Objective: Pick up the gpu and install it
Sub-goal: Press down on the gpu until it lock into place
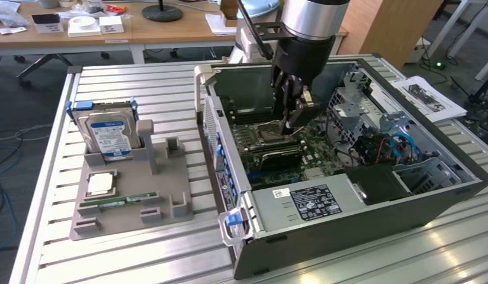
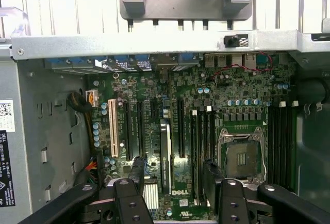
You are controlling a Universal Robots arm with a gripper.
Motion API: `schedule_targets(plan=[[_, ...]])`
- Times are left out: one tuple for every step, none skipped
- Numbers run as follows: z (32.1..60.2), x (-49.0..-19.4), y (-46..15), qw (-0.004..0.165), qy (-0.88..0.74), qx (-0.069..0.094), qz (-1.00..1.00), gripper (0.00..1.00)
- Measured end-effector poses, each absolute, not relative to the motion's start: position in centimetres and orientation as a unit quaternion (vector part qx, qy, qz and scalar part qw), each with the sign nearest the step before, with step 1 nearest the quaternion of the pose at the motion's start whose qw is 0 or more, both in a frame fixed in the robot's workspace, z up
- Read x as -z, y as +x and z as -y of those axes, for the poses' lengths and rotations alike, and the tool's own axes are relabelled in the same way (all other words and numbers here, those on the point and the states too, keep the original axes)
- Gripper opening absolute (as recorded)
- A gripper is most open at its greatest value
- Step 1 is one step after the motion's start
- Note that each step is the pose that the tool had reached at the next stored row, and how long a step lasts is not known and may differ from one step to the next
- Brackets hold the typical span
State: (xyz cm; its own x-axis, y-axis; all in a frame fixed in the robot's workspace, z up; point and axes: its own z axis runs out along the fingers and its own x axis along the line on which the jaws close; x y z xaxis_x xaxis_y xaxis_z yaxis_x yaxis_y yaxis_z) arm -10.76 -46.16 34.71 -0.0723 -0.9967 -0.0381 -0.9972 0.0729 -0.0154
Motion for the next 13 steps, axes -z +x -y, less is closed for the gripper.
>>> schedule_targets(plan=[[46.16, -34.72, -10.76, 0.019, -0.681, -0.007, -0.732, 0.58], [46.16, -34.71, -10.76, 0.019, -0.681, -0.007, -0.732, 0.58], [46.16, -34.71, -10.76, 0.019, -0.681, -0.007, -0.732, 0.58], [46.16, -34.72, -10.76, 0.019, -0.681, -0.007, -0.732, 0.58], [46.16, -34.71, -10.76, 0.019, -0.681, -0.007, -0.732, 0.58], [46.16, -34.71, -10.76, 0.019, -0.681, -0.007, -0.732, 0.58], [46.16, -34.71, -10.76, 0.019, -0.681, -0.007, -0.732, 0.58], [46.16, -34.72, -10.76, 0.019, -0.681, -0.007, -0.732, 0.58], [46.16, -34.71, -10.76, 0.019, -0.681, -0.007, -0.732, 0.56], [46.16, -34.71, -10.76, 0.019, -0.681, -0.007, -0.732, 0.56], [46.16, -34.71, -10.77, 0.019, -0.681, -0.007, -0.732, 0.50], [46.16, -34.71, -10.76, 0.019, -0.681, -0.007, -0.732, 0.44], [46.16, -34.71, -10.76, 0.019, -0.681, -0.007, -0.732, 0.38]])
